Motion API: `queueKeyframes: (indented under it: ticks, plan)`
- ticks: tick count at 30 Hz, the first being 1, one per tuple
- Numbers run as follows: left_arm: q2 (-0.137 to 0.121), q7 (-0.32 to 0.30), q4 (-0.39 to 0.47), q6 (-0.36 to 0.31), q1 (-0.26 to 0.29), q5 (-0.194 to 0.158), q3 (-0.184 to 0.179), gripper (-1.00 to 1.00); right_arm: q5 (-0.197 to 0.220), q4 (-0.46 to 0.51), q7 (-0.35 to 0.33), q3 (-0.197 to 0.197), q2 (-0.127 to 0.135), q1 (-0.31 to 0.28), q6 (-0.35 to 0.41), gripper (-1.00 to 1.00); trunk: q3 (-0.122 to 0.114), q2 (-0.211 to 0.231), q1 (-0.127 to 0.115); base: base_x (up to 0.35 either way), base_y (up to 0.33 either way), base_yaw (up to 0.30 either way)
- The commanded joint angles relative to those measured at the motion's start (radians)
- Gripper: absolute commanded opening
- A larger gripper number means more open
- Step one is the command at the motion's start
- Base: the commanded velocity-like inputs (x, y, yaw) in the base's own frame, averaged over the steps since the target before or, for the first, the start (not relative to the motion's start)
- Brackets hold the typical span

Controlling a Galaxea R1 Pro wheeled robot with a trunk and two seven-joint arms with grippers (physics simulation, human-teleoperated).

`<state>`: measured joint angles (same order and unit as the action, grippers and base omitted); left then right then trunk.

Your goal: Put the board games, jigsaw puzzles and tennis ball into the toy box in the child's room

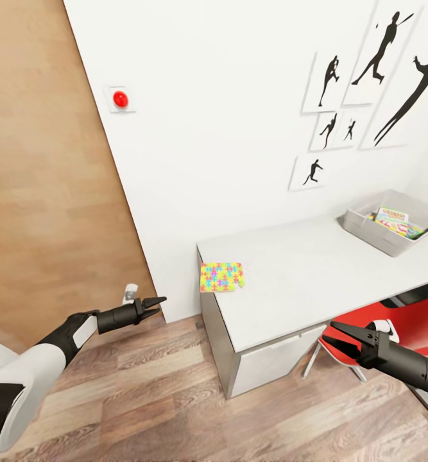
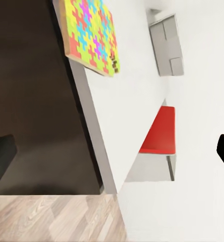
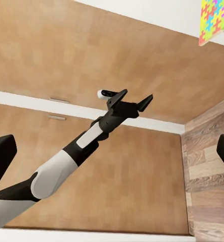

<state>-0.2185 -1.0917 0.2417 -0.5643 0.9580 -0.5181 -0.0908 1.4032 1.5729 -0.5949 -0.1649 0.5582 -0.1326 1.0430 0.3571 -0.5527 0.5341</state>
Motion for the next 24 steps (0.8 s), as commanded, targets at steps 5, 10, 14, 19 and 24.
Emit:
queueKeyframes:
  ticks: [5, 10, 14, 19, 24]
  plan:
    - [0.001, -0.001, -0.003, -0.007, 0.0, -0.023, -0.007, 1.0, -0.005, -0.002, 0.0, -0.001, 0.0, -0.001, 0.003, 1.0, 0.01, -0.001, 0.0, 0.0, 0.0, 0.0]
    - [0.006, -0.001, -0.004, -0.006, -0.002, -0.025, -0.006, 1.0, -0.004, -0.005, 0.016, -0.001, 0.0, -0.001, 0.004, 1.0, 0.018, -0.001, 0.0, 0.0, 0.0, 0.0]
    - [0.01, 0.0, -0.004, -0.006, -0.003, -0.025, -0.006, 1.0, -0.004, -0.005, 0.02, -0.001, 0.0, -0.001, 0.004, 1.0, 0.024, -0.001, 0.0, 0.0, 0.0, 0.0]
    - [0.016, 0.0, -0.004, -0.007, -0.005, -0.026, -0.006, 1.0, -0.004, -0.005, 0.021, -0.001, -0.001, -0.001, 0.003, 1.0, 0.033, -0.001, 0.0, 0.0, 0.0, 0.0]
    - [0.018, 0.0, -0.005, -0.007, -0.005, -0.026, -0.006, 1.0, -0.004, -0.005, 0.023, -0.001, -0.001, -0.001, 0.003, 1.0, 0.041, -0.001, 0.0, 0.0, 0.0, 0.0]
